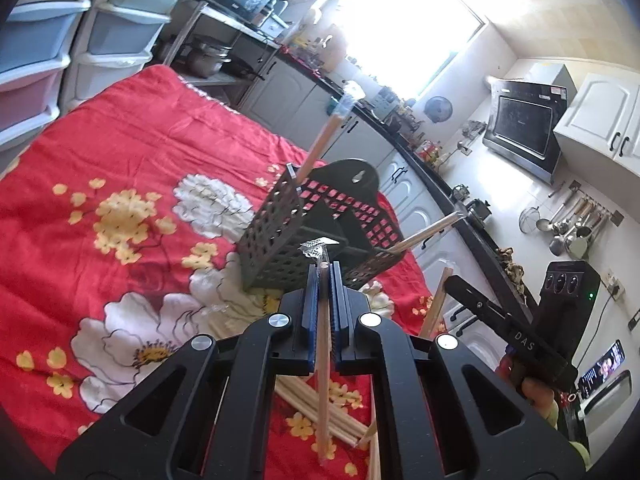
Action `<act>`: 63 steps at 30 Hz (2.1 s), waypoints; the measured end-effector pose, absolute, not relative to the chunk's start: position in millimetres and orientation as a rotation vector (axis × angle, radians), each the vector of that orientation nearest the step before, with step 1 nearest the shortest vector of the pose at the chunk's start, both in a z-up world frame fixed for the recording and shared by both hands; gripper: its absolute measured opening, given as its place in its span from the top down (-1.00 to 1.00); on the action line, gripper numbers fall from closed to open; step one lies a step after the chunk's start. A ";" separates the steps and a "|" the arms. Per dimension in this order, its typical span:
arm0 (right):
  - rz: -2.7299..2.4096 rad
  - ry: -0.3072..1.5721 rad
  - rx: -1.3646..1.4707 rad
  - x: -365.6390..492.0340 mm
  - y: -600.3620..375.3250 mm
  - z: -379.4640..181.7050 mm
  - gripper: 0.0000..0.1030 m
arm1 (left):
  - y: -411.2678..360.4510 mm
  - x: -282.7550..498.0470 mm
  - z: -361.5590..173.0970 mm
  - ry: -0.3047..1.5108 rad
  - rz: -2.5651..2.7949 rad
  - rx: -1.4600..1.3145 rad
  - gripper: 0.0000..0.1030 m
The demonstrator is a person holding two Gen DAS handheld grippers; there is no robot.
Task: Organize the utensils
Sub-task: 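Lift both held chopsticks and carry them above the green caddy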
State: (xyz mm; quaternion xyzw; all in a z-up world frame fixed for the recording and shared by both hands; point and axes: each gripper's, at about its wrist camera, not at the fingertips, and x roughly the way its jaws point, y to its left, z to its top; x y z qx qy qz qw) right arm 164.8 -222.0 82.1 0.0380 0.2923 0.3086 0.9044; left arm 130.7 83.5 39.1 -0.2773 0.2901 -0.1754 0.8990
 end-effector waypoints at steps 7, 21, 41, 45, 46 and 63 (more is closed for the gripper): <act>0.649 0.551 0.050 154.2 -218.5 94.3 0.89 | 70.9 133.4 58.4 0.563 -0.396 -0.540 0.95; 0.643 0.444 0.018 147.1 -214.6 120.8 0.90 | 50.0 142.1 106.7 0.462 -0.438 -0.463 0.95; 0.612 0.257 0.025 159.1 -216.8 192.5 0.90 | 34.4 152.9 203.3 0.216 -0.389 -0.364 0.95; 0.592 0.209 0.012 160.4 -215.9 208.2 0.90 | 30.2 154.0 220.8 0.163 -0.367 -0.340 0.95; 0.582 0.193 0.009 161.4 -216.7 211.8 0.90 | 29.5 154.5 224.2 0.153 -0.363 -0.335 0.95; 0.519 0.142 0.037 188.8 -225.1 237.6 0.90 | 15.9 192.5 223.5 0.135 -0.305 -0.287 0.95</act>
